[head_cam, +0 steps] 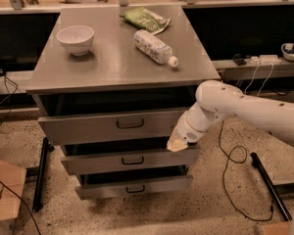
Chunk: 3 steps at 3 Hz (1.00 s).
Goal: Close top drawer
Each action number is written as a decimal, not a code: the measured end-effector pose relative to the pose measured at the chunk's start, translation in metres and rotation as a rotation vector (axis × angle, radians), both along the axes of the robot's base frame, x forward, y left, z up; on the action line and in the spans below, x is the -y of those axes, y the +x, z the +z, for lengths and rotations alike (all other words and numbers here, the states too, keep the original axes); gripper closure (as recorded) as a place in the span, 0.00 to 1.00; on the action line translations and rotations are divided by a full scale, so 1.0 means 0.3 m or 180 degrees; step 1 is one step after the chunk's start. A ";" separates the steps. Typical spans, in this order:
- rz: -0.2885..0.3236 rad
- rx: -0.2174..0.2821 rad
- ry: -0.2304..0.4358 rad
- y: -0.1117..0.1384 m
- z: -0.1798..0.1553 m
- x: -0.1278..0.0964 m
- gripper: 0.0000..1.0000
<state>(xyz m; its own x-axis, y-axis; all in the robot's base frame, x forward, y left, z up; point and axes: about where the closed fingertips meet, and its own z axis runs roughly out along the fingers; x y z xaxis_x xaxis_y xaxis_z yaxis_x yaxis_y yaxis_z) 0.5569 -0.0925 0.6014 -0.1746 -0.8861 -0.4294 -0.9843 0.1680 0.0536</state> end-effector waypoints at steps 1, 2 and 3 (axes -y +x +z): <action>-0.0063 0.0184 0.0061 0.123 0.005 0.007 0.84; -0.0115 0.0314 0.0098 0.176 0.020 0.012 0.61; -0.0166 0.0574 0.0139 0.216 0.073 0.002 0.37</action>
Offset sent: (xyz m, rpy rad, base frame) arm 0.1034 0.0015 0.0467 0.0759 -0.3285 -0.0833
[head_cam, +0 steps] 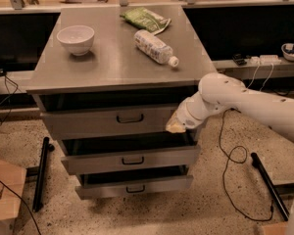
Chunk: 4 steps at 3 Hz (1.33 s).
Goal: Close top drawer
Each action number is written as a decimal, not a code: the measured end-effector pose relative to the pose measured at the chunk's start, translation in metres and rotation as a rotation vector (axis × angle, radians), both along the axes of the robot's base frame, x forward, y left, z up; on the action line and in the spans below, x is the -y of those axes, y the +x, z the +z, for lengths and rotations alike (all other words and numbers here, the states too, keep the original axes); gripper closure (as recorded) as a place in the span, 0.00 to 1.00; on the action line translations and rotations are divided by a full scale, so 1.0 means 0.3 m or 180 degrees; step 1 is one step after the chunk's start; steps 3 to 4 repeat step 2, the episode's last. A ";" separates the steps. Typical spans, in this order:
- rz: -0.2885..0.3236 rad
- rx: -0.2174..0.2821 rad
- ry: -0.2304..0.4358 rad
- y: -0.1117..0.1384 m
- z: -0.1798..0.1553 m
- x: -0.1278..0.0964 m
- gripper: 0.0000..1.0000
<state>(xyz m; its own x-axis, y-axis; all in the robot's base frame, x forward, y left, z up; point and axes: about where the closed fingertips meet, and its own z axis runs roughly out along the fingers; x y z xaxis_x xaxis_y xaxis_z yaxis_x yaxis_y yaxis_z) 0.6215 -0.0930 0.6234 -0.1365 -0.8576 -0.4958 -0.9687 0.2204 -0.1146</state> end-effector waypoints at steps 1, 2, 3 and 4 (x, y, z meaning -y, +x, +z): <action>-0.0025 0.0060 0.0018 0.018 0.005 -0.006 0.06; -0.0025 0.0060 0.0018 0.018 0.005 -0.006 0.00; -0.0025 0.0060 0.0018 0.018 0.005 -0.006 0.00; -0.0025 0.0060 0.0018 0.018 0.005 -0.006 0.00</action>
Offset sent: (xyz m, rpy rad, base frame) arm 0.0054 0.0017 0.0016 0.0057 -0.0191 -0.0079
